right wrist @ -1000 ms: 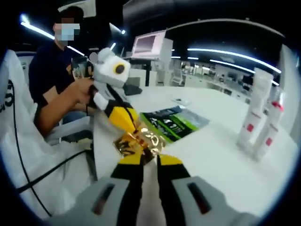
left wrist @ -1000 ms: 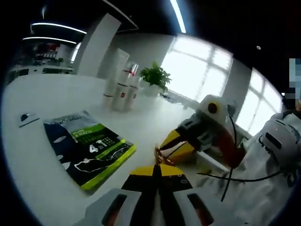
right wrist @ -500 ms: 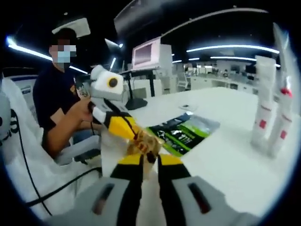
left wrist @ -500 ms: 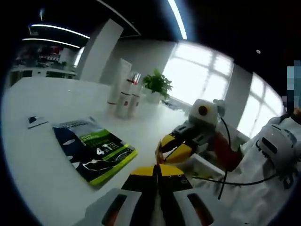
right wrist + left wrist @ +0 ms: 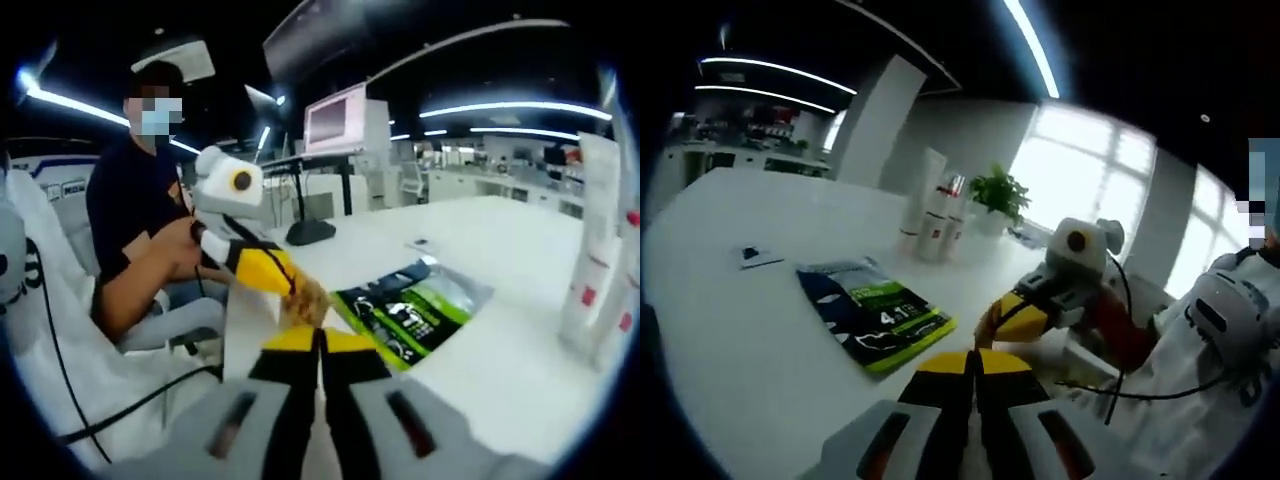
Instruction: Arrange the skincare products in the storage area until every visible bottle or jar stands upright without overlapping.
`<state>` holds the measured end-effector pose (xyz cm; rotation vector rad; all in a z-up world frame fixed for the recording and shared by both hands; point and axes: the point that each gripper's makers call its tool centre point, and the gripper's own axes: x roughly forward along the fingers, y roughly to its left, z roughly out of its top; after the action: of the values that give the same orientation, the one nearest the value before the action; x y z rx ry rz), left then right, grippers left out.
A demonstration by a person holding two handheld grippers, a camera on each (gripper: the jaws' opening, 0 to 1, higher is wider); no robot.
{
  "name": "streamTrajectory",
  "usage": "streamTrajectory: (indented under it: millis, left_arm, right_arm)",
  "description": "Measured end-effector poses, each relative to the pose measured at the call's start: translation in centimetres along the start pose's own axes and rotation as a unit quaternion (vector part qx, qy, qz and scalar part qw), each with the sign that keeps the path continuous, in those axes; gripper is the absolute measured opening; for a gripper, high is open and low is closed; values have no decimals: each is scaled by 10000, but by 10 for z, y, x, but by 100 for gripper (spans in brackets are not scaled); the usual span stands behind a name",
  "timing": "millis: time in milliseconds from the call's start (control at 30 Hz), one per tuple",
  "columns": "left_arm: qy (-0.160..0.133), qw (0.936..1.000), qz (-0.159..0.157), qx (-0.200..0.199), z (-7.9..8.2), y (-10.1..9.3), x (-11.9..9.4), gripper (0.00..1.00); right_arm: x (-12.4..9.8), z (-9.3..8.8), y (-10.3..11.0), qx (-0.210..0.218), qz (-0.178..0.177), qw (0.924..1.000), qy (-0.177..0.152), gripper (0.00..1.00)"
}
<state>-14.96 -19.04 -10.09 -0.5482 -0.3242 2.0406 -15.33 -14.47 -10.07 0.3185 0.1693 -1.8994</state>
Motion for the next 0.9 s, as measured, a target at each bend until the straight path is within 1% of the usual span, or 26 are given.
streamTrajectory:
  millis: [200, 333, 433, 533, 633, 700, 833, 900]
  left_arm:
    - [-62, 9999, 115, 20, 1, -3, -6, 0]
    - [-172, 9996, 235, 32, 6, -2, -8, 0]
    - [-313, 9988, 387, 11, 12, 3, -13, 0]
    - [-387, 9980, 495, 43, 16, 6, -15, 0]
    - [-464, 9965, 686, 75, 22, 12, -19, 0]
    - [-566, 9952, 797, 48, 27, 16, -22, 0]
    - [-613, 9947, 828, 65, 31, 18, -24, 0]
    - [-629, 9944, 849, 55, 34, 21, -25, 0]
  right_arm:
    - [3, 4, 5, -6, 96, 9999, -67, 0]
    - [5, 12, 5, -64, 71, 9999, -83, 0]
    - [9, 18, 6, -109, 52, 9999, -101, 0]
    - [14, 20, 3, -93, 38, 9999, -109, 0]
    - [19, 24, 1, -65, 49, 9999, -127, 0]
    - [22, 27, 0, -59, 69, 9999, -146, 0]
    - [29, 33, -8, -63, 65, 9998, -164, 0]
    - [32, 35, -10, -36, 121, 9998, -177, 0]
